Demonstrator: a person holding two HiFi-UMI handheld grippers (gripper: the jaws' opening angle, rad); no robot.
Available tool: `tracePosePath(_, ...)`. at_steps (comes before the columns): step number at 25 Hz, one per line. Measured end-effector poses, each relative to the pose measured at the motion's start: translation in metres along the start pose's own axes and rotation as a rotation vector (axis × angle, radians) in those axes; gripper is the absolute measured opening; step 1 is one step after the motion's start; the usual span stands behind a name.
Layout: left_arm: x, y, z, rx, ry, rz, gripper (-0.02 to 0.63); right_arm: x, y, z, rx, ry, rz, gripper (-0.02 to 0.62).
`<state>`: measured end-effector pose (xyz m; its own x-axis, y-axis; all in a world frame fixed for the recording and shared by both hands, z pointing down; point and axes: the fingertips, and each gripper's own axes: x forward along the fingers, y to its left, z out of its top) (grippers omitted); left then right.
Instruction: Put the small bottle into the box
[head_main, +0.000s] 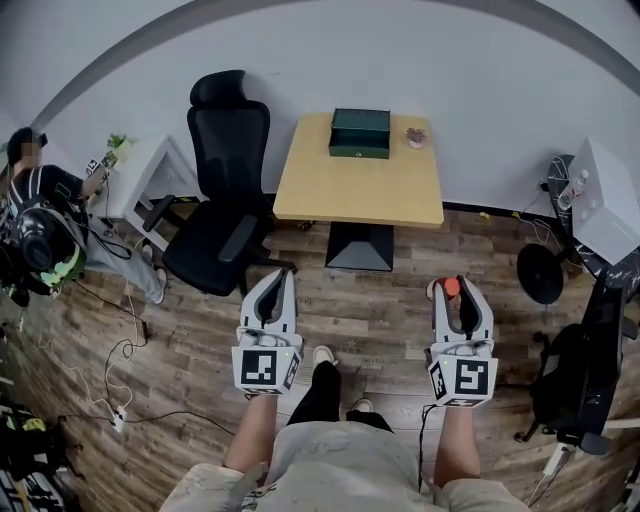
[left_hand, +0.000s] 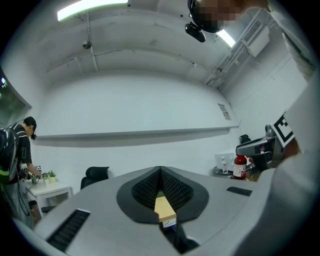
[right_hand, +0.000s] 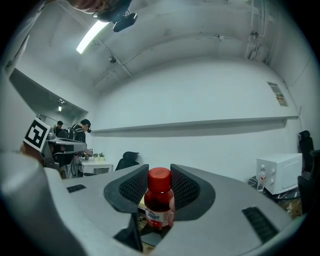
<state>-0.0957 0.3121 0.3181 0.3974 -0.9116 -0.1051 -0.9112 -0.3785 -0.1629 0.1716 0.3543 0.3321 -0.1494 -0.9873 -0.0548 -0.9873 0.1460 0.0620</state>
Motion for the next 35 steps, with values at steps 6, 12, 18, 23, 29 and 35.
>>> tracePosePath(6, 0.016, 0.016, -0.008, -0.012, 0.001, 0.021, 0.008, 0.029, 0.007, -0.002, -0.01, 0.006, 0.027, 0.147)
tracePosePath(12, 0.045, 0.039, -0.021, -0.019, 0.002, 0.02, 0.006, 0.07, 0.016, -0.005, -0.026, 0.013, 0.035, 0.147)
tracePosePath(18, 0.09, 0.072, -0.033, -0.035, -0.007, 0.008, 0.006, 0.123, 0.026, -0.007, -0.037, 0.027, 0.028, 0.147)
tracePosePath(23, 0.135, 0.1, -0.051, -0.042, 0.008, -0.013, 0.006, 0.177, 0.034, -0.009, -0.047, 0.039, 0.028, 0.147)
tracePosePath(29, 0.173, 0.147, -0.065, -0.048, 0.022, -0.01, 0.006, 0.243, 0.059, -0.009, -0.053, 0.058, 0.046, 0.147)
tracePosePath(35, 0.204, 0.191, -0.078, -0.052, 0.031, -0.008, 0.006, 0.299, 0.083, -0.01, -0.066, 0.07, 0.063, 0.147)
